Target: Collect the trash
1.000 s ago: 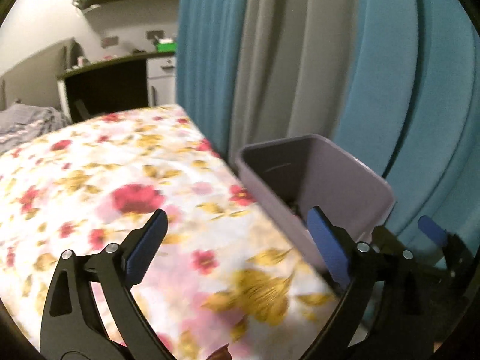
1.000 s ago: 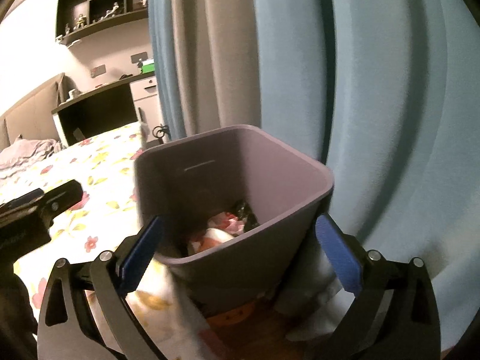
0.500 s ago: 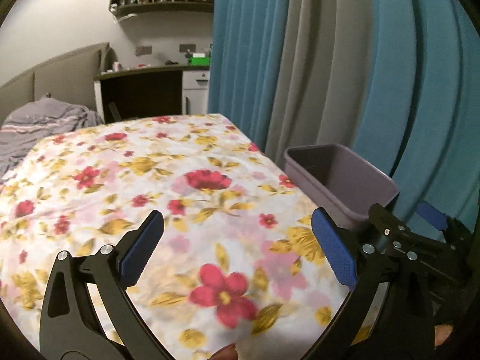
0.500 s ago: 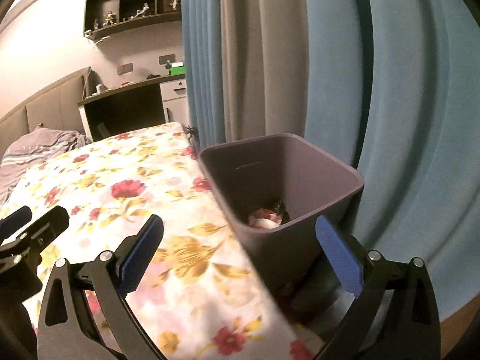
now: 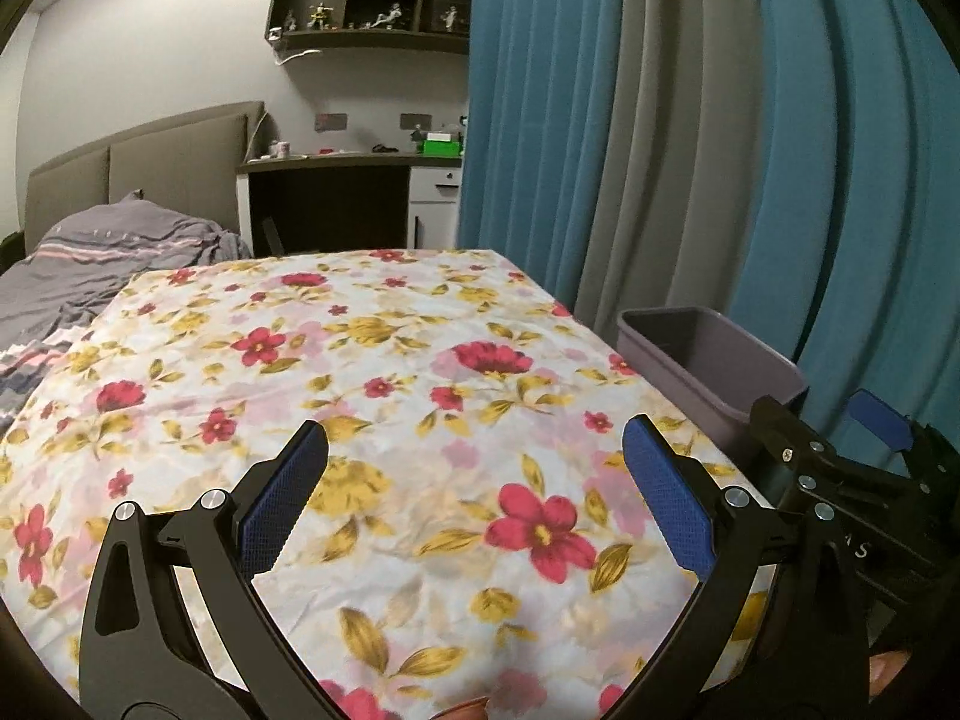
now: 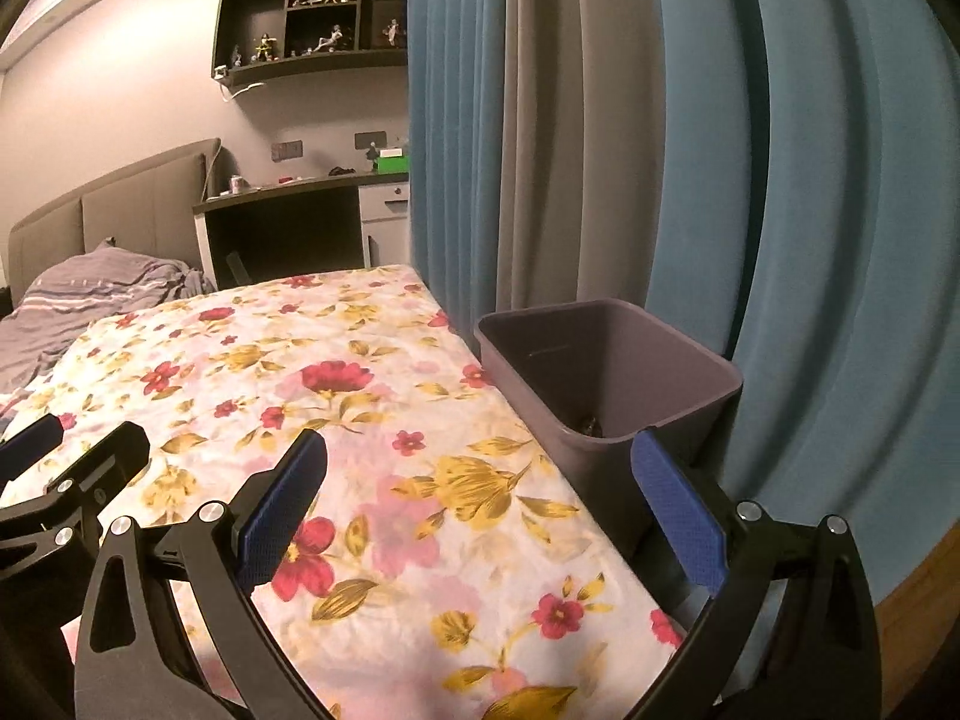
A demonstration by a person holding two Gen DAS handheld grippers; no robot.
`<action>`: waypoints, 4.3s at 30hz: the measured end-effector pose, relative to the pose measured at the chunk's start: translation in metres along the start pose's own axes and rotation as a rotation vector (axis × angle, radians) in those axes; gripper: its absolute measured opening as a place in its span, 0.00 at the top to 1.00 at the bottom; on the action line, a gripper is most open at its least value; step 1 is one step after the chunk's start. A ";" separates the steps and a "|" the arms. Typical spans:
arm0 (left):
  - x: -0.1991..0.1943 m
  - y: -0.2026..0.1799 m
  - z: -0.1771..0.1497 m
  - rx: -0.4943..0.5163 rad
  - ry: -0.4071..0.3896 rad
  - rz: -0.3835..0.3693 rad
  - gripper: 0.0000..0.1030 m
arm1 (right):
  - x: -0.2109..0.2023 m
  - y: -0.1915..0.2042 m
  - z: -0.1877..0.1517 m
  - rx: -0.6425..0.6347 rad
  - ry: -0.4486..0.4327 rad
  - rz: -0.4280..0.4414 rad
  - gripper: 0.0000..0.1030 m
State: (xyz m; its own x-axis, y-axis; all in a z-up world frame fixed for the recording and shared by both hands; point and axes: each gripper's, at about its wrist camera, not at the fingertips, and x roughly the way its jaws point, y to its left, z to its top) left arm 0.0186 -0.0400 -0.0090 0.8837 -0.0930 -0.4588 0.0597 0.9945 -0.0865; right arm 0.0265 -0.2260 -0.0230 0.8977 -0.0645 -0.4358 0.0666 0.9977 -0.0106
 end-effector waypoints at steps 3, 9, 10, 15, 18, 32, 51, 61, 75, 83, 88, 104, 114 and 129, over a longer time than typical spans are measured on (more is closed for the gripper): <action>-0.007 0.006 -0.002 -0.001 -0.008 0.005 0.06 | -0.003 0.003 -0.002 -0.001 0.001 0.001 0.06; -0.013 0.008 -0.004 0.001 -0.015 0.007 0.06 | -0.008 0.008 -0.004 -0.001 -0.002 0.006 0.05; -0.014 0.008 -0.004 0.001 -0.015 0.007 0.06 | -0.008 0.009 -0.004 -0.002 -0.001 0.007 0.05; -0.014 0.008 -0.005 0.000 -0.015 0.006 0.06 | -0.010 0.010 -0.005 -0.005 -0.005 0.011 0.06; -0.014 0.007 -0.005 0.001 -0.009 0.008 0.06 | -0.010 0.010 -0.005 -0.004 -0.005 0.010 0.05; -0.014 0.004 -0.003 0.003 -0.006 0.004 0.06 | -0.013 0.010 -0.003 0.000 -0.015 0.014 0.05; -0.013 0.002 -0.004 -0.005 0.005 -0.010 0.06 | -0.012 0.007 0.000 0.002 -0.018 0.016 0.05; -0.015 0.005 -0.005 -0.007 -0.003 -0.010 0.06 | -0.012 0.006 0.000 0.002 -0.022 0.015 0.05; -0.016 0.004 -0.005 -0.006 -0.004 -0.012 0.06 | -0.012 0.006 0.000 0.003 -0.022 0.016 0.05; -0.016 0.003 -0.005 -0.006 -0.004 -0.011 0.06 | -0.012 0.006 0.000 0.003 -0.022 0.016 0.05; -0.015 0.003 -0.005 -0.007 -0.004 -0.011 0.06 | -0.012 0.006 0.000 0.004 -0.022 0.017 0.05; -0.016 0.003 -0.006 -0.006 -0.005 -0.011 0.06 | -0.012 0.004 0.000 0.004 -0.023 0.018 0.05; -0.015 0.003 -0.006 -0.007 -0.005 -0.010 0.06 | -0.012 0.003 0.000 0.004 -0.024 0.018 0.05; -0.015 0.003 -0.006 -0.006 -0.006 -0.010 0.06 | -0.012 0.003 0.000 0.005 -0.025 0.019 0.05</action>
State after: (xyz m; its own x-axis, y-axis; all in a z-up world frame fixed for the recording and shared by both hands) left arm 0.0024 -0.0357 -0.0073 0.8858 -0.1031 -0.4526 0.0662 0.9931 -0.0965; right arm 0.0164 -0.2225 -0.0179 0.9093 -0.0463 -0.4136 0.0519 0.9986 0.0022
